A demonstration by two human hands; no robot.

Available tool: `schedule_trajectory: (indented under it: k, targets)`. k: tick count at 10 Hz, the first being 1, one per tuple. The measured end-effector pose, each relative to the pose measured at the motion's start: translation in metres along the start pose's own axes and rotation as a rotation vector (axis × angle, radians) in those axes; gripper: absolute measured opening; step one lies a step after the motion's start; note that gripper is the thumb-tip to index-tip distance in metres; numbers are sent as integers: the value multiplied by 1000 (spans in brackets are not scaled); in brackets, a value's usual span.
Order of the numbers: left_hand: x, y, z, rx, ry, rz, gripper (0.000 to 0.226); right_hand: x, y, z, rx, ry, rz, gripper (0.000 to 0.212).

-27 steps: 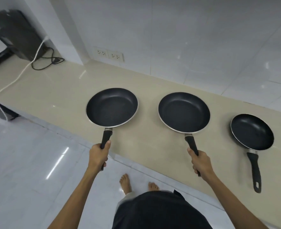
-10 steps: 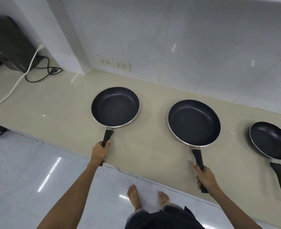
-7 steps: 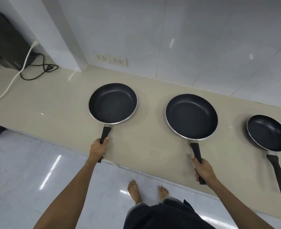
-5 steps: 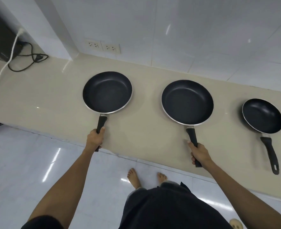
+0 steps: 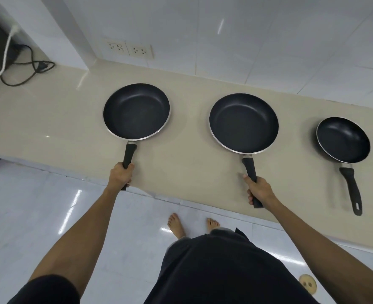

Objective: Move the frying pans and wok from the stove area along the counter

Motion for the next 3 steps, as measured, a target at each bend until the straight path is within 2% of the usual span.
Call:
schedule_trajectory:
  k: [1,3]
  targets:
    - [3,-1,2,-1,8,-16,42,3,-1,1,23,-53,-11,42]
    - [13,-15,-2,-21,117,-73,59,9,-3,7,66,-173,-30,44]
Point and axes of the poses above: each hand's wrist, its own y-axis towards the middle knuckle, its own x-axis out of the back of the hand, z = x × y, the point moved 8 cm from there along y, towards the middle knuckle, and after that the axes turned 6 degrees about z, right-handed, at the moved point
